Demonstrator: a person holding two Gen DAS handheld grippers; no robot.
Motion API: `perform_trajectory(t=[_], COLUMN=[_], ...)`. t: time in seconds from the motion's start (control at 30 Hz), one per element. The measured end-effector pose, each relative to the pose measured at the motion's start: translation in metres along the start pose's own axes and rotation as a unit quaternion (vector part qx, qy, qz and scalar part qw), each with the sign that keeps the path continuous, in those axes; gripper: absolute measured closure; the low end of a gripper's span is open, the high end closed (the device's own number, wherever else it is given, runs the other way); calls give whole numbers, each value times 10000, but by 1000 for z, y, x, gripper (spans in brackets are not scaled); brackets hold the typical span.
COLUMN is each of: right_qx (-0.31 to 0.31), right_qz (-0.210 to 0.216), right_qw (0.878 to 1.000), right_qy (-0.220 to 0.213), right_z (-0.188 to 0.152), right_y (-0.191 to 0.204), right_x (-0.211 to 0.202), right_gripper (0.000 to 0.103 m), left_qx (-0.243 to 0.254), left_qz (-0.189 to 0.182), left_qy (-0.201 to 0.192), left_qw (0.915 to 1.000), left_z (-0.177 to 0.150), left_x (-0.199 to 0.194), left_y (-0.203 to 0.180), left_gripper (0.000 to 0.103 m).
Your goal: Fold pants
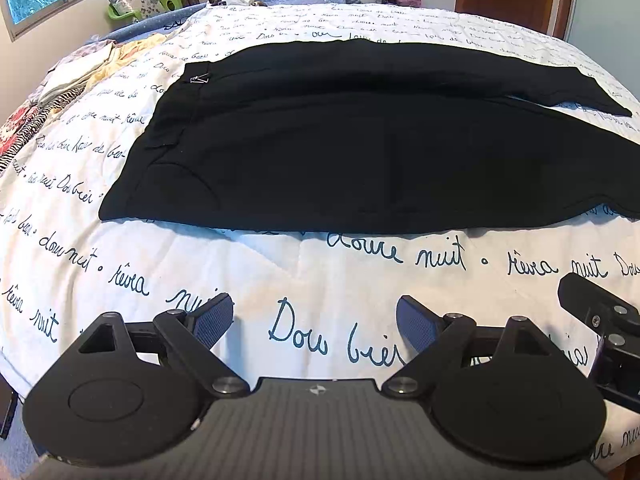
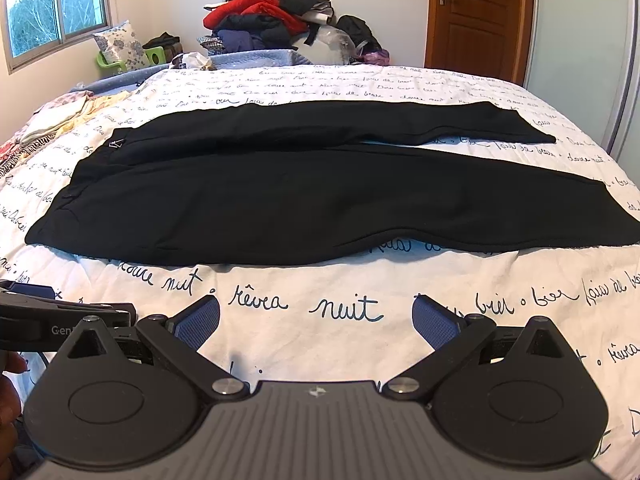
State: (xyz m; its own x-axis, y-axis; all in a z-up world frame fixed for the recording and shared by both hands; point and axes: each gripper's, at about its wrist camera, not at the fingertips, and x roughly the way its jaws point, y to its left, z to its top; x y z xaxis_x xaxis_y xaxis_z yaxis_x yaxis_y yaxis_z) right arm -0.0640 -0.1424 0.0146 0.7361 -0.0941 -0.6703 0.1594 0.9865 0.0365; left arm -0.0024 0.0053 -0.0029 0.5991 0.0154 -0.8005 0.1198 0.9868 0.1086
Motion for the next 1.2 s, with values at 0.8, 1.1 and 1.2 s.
perform_trajectory(t=[0.8,1.1,1.2], right_qx=[17,8,2], right_qz=[18,31,41], right_qw=[10000,10000,10000], right_qy=[-10,-15,-8], right_z=[-1,-3,-4], right_y=[-1,-1,-1], right_x=[-1,-1,0], right_gripper=[0,0,0], left_qx=[-1,17,26], left_qz=[65,70,75], left_qy=[-6,-19,-27], left_qw=[10000,10000,10000], left_z=[-1,-2,-2], left_x=[-1,-1,-1], left_y=[1,1,1], left_gripper=[12,12,12])
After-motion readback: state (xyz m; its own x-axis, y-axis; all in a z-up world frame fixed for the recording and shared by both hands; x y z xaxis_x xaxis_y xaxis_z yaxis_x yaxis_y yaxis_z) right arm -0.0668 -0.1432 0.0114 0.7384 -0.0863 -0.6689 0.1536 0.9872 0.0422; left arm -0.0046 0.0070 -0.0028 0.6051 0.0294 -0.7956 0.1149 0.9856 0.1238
